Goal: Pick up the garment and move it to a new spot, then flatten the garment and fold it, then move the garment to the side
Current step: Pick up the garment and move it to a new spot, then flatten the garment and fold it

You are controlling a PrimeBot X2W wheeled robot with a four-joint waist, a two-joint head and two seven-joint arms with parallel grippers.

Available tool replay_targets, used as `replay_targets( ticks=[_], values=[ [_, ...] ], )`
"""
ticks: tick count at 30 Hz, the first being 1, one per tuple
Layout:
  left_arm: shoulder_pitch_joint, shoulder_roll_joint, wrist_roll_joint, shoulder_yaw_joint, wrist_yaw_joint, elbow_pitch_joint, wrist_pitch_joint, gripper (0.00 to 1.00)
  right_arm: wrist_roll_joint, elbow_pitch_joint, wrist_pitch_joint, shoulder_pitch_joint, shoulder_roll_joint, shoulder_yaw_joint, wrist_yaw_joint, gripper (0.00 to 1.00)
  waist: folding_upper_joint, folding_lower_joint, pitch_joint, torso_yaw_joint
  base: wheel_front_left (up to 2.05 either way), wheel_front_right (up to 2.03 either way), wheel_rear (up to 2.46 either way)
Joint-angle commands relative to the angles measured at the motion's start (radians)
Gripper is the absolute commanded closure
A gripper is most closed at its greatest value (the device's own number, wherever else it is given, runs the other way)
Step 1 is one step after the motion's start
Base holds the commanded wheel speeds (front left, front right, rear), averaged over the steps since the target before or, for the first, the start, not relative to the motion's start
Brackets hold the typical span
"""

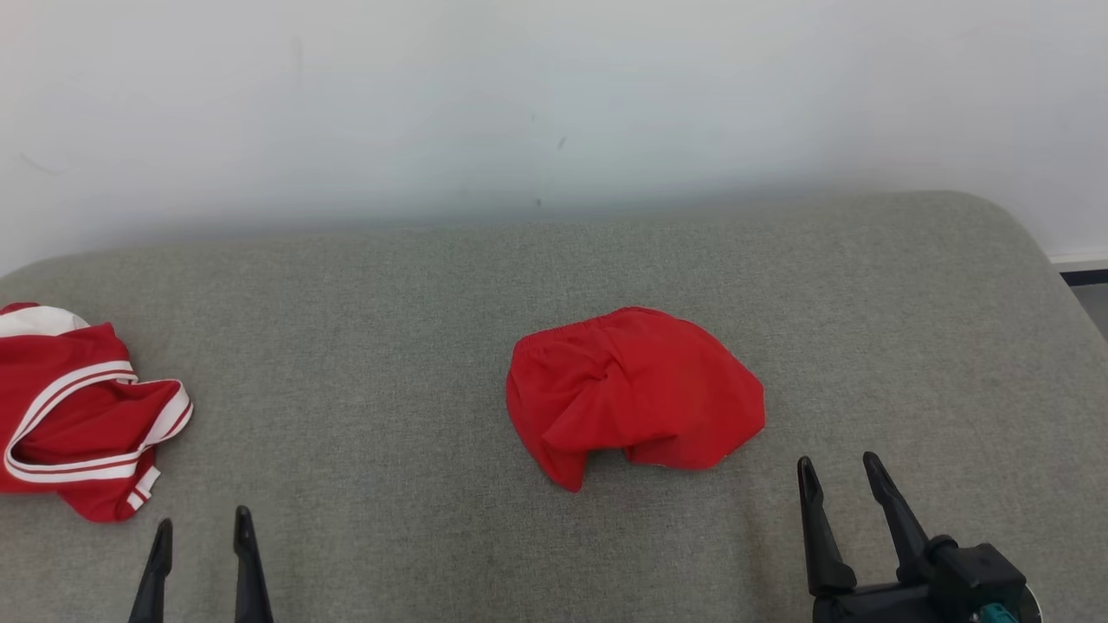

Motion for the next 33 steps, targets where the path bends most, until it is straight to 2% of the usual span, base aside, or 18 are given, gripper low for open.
replay_targets(
  ticks=[1,11,33],
  values=[
    [0.019,-0.005,0.004,0.008,-0.006,-0.002,-0.002,0.0,-0.006,0.001,-0.001,0.016,-0.002,-0.002,0.003,0.0,0.0,0.0001,-0.002,0.001,0.0,0.0,0.0],
    [0.038,-0.017,0.032,0.035,-0.027,0.0,-0.002,0.0,-0.006,0.008,-0.001,0.023,-0.002,-0.01,0.003,0.0,0.0,0.0001,-0.011,-0.001,0.0,0.0,0.0],
    [0.029,-0.019,0.023,0.024,-0.014,0.012,-0.002,0.0,-0.011,0.019,-0.001,0.026,-0.002,-0.007,0.003,0.0,0.0,0.0001,-0.005,-0.001,0.0,0.0,0.0]
  ],
)
